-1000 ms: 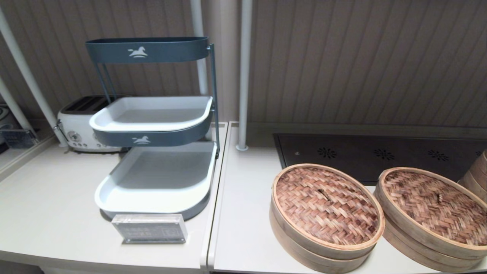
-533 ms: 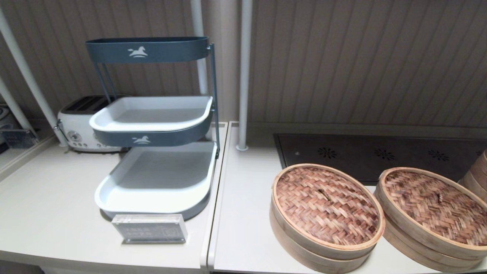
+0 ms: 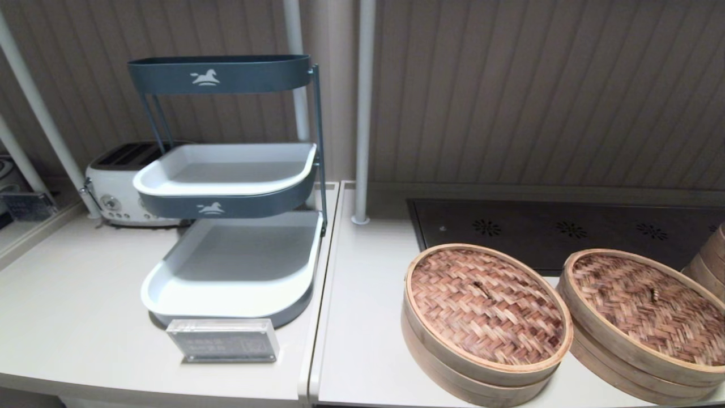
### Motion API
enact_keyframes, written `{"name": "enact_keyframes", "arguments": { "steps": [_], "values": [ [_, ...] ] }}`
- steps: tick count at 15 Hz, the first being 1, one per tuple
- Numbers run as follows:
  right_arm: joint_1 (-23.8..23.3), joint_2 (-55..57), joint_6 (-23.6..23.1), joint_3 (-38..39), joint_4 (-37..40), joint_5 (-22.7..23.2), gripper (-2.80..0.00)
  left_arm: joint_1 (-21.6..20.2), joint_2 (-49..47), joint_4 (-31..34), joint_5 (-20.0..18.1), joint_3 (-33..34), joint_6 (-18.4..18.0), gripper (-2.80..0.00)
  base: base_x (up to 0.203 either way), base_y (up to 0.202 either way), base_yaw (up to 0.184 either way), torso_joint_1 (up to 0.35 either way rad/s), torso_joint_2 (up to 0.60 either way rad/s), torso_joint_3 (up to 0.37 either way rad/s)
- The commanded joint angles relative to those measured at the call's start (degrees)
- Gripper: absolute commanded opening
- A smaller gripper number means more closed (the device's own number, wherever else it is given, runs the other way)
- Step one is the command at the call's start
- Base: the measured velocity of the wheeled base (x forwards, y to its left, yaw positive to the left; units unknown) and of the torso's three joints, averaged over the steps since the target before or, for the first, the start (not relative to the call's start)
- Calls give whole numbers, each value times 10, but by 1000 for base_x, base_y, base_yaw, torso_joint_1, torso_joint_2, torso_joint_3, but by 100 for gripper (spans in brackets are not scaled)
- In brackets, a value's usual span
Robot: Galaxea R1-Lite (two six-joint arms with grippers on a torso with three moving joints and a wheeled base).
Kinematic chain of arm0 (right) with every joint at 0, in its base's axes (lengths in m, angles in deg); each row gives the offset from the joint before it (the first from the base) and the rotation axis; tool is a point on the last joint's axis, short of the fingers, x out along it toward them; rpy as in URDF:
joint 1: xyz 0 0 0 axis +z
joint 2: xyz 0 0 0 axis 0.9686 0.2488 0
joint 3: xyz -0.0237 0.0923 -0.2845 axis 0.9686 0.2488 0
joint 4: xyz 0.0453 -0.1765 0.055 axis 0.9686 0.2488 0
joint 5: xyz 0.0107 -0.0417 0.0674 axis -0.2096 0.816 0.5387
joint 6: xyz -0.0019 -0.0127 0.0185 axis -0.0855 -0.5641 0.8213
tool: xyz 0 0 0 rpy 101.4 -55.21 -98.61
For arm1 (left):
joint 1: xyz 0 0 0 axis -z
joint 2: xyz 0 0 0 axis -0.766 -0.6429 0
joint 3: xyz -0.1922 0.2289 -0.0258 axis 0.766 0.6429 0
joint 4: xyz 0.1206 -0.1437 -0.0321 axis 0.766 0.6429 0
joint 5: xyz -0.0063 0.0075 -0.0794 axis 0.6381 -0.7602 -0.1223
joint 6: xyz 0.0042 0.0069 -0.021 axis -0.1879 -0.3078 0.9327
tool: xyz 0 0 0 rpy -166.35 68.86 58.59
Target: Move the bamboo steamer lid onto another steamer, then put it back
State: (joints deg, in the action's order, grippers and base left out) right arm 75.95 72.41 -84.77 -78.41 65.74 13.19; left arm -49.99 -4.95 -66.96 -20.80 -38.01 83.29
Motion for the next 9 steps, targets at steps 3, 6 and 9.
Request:
{"name": "enact_keyframes", "arguments": {
  "steps": [3, 6, 9],
  "values": [
    [0, -7, -13, 18, -39, 2, -280, 0, 1, 0, 0, 16, 0, -280, 0, 0, 0, 0, 0, 0],
    [2, -8, -11, 18, -32, 3, -280, 0, 1, -1, 0, 16, 0, -280, 0, 0, 0, 0, 0, 0],
    [2, -8, -3, 18, -32, 1, -280, 0, 1, 0, 0, 16, 0, -280, 0, 0, 0, 0, 0, 0]
  ]
}}
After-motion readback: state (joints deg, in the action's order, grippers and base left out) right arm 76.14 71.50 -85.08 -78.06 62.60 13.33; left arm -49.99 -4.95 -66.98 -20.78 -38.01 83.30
